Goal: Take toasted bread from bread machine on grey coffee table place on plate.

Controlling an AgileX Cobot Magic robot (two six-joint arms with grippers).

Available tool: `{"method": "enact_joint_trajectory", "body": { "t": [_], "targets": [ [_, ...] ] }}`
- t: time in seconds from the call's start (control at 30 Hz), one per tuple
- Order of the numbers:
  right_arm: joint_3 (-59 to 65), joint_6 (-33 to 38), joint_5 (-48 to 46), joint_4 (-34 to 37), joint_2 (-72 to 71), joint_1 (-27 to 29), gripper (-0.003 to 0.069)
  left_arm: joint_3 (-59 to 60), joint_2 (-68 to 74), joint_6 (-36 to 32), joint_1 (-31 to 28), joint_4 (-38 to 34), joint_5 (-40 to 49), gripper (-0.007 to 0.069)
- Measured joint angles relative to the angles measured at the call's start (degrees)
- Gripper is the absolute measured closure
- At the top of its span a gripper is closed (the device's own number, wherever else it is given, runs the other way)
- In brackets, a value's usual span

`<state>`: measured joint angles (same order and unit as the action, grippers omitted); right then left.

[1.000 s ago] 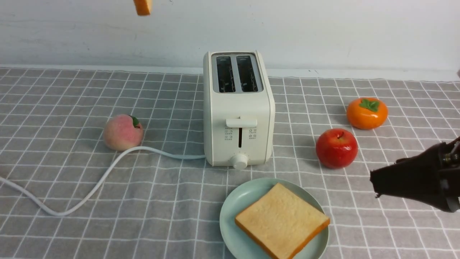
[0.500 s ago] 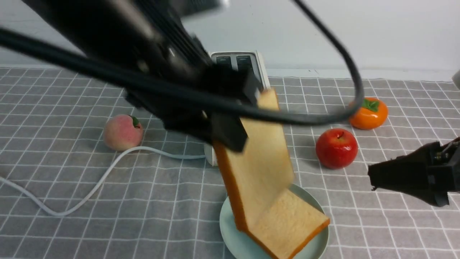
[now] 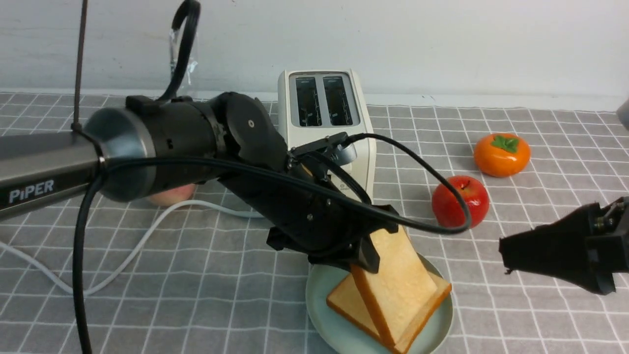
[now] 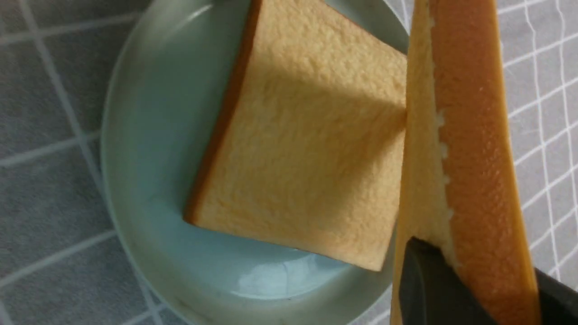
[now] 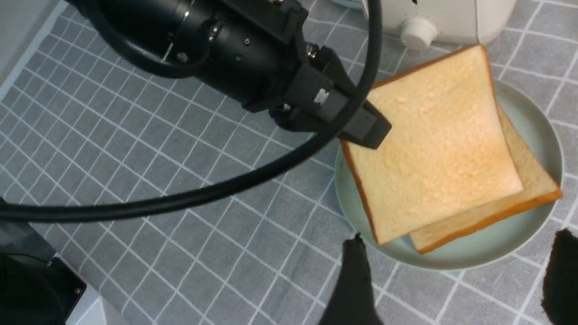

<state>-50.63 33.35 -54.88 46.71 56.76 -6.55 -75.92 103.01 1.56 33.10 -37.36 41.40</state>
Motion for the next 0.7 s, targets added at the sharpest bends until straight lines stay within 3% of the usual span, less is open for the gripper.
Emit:
{"method": "enact_joint_trajectory", "body": {
  "t": [0.17, 0.4, 0.43, 0.5, 0.7],
  "targets": [
    [0.0, 0.0, -0.5, 0.0, 0.0, 0.0, 0.0172, 0.0, 0.0, 4.6, 0.0, 4.8, -0.8, 0.0469],
    [0.0, 0.0, -0.5, 2.5, 0.0, 0.0, 0.0244, 0.0, -0.1, 9.6, 0.0, 13.5, 4.1, 0.0121],
    [0.0, 0.0, -0.5, 5.2, 0.0, 0.0, 0.027, 0.0, -0.7, 10.7, 0.0, 16.2, 7.3, 0.0037],
    [0.0, -0.1, -0.5, 7.3, 0.0, 0.0, 0.0292, 0.0, -1.8, 12.2, 0.0, 18.8, 9.7, -0.0015],
    [0.0, 0.0, 3.9, 11.9, 0.0, 0.0, 0.0368, 0.0, -10.4, 17.7, 0.0, 26.7, 17.6, -0.001]
  ]
}}
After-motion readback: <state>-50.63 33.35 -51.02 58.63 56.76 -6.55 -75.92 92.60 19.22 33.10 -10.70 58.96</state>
